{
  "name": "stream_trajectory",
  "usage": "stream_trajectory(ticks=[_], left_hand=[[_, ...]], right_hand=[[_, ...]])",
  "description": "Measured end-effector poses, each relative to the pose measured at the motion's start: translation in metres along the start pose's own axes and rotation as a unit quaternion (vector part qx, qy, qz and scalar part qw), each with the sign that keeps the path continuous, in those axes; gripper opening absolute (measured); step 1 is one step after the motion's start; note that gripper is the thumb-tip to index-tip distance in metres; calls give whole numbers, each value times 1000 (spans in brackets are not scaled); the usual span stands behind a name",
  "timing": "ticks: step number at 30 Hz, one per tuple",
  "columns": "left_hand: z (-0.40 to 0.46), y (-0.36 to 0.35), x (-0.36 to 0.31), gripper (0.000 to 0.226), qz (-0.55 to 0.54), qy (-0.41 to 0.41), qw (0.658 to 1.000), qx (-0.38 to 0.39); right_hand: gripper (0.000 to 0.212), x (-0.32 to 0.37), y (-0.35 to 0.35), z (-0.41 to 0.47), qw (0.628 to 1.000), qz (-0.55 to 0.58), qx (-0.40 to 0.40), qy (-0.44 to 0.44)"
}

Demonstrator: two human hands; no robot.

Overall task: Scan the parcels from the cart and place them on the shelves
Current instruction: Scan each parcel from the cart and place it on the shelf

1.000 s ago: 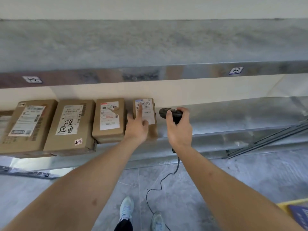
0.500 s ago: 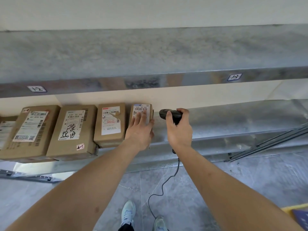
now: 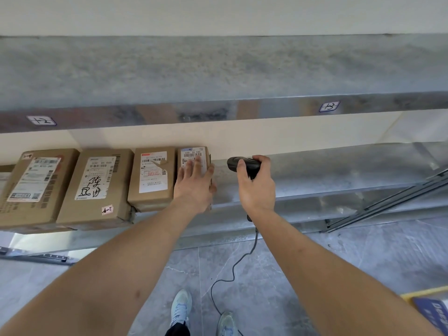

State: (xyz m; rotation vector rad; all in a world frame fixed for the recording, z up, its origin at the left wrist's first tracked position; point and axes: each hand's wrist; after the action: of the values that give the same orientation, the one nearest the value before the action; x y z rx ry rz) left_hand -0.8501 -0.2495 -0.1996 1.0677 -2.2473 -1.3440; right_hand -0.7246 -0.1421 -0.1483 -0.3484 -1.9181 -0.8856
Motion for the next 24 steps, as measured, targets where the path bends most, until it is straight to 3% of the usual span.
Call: stream_trajectory(ticks=[5,15,24], left_hand=[[-15,19,3,71,-9,-26,1000,9],[-98,61,-2,58,33,-35,998,-44],[-140,70,6,50,73,-135,985,-75]], right_hand=[[41,3,1,-12,1000,4,7,11],[37,35,10,-63,998,13,2,64],[38,47,25,-137,992,29,-109,48]])
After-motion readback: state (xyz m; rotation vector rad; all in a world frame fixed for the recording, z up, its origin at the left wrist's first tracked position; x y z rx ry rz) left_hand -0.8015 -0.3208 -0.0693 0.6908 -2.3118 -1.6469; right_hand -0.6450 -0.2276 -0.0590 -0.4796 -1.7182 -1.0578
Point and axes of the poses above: each hand's wrist, its own z-axis towards the middle knuckle, its own y-axis out of the back of the hand, x = y × z, and after that the axes turned 15 degrees about x, right-handed
